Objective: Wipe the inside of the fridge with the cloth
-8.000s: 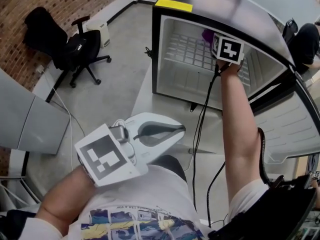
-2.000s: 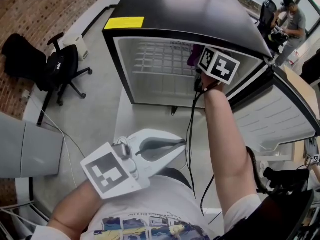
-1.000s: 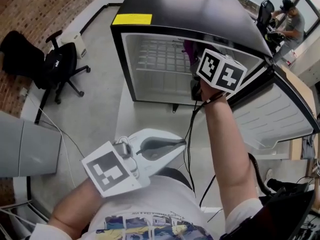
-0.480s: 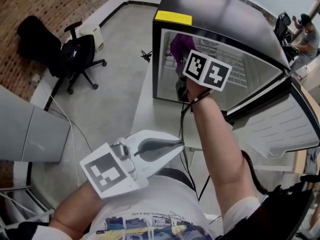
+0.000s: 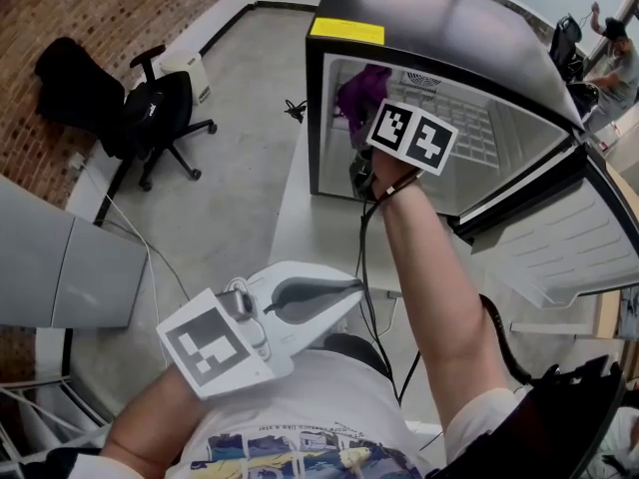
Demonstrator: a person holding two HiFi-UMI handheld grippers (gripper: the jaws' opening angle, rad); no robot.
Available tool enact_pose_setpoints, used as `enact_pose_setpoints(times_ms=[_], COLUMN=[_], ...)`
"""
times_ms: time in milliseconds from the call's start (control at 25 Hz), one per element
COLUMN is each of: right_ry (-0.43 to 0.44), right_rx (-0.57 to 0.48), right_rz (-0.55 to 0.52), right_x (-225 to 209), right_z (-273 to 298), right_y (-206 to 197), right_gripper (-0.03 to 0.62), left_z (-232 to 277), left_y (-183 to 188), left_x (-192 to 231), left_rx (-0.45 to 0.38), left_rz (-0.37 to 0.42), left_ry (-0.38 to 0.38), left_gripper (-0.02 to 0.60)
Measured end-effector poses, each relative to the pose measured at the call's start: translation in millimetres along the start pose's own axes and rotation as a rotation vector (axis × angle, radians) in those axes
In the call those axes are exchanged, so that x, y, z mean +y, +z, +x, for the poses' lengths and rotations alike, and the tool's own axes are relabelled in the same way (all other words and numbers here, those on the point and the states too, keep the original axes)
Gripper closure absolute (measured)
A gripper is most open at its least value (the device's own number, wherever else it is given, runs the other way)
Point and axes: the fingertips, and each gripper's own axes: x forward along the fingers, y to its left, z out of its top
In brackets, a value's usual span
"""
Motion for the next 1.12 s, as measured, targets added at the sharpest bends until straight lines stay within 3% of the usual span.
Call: enact_pose_setpoints(times_ms=[1120], right_ry=[-0.268], right_rx=[-0.03], right_rz=[-0.151], right_x=[-105], right_z=[-75], right_y=[31], right_gripper=[0.54], left_z=[45], left_y=[4], left_x=[-29], left_rx=[0.019], left_rz=[0.018], left_ry=[-0.161], left_gripper=[0.575])
